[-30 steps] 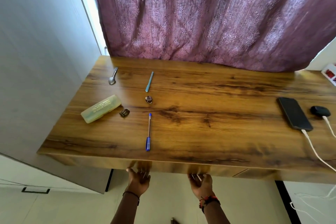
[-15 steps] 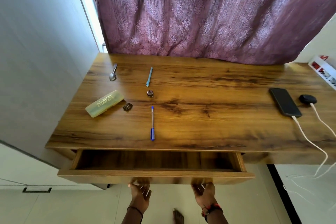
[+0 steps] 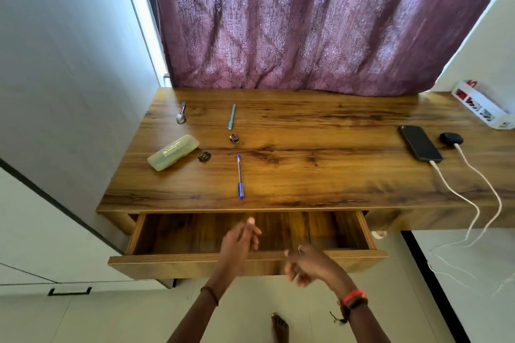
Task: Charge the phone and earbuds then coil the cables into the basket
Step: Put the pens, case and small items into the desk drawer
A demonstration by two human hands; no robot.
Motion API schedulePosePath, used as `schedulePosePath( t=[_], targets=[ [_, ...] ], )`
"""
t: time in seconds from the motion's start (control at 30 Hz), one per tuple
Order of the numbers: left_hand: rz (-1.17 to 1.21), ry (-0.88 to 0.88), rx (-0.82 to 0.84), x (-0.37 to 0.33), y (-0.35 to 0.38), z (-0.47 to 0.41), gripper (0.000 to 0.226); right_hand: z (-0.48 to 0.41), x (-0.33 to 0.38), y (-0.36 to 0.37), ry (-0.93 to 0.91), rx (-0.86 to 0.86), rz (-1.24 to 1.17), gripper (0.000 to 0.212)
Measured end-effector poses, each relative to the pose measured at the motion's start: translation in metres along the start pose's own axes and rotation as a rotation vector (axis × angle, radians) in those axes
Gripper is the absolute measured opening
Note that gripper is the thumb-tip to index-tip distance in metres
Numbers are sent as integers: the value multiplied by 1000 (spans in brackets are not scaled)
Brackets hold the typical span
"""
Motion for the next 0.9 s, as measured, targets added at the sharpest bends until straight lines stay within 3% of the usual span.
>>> schedulePosePath(
  t=[0.07, 0.13, 0.27, 0.53, 0.9],
  targets=[
    [-73, 107, -149, -10, -13, -12, 27, -1, 32, -14, -152, -170, -59, 31],
    [-219, 147, -197, 0, -17, -20, 29, -8, 53, -23, -272, -396, -32, 29],
    [-545, 154, -180, 26, -15, -32, 27, -26, 48, -24, -260, -629, 88, 31],
    [-799, 193, -138, 42, -9, -35, 26, -32, 36, -7, -243, -674, 404, 28],
    [-825, 144, -134, 60, -4, 12, 35, -5, 8, 21, -219, -677, 468, 25]
  ],
)
Point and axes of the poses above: each hand's wrist, its own z-axis away from the middle knuckle, its own y-axis out of the palm, x = y × z, the point moved 8 cm from there along -z, towards the middle knuckle, and after that the axes turned 3 degrees about z, right-handed, at the moved point
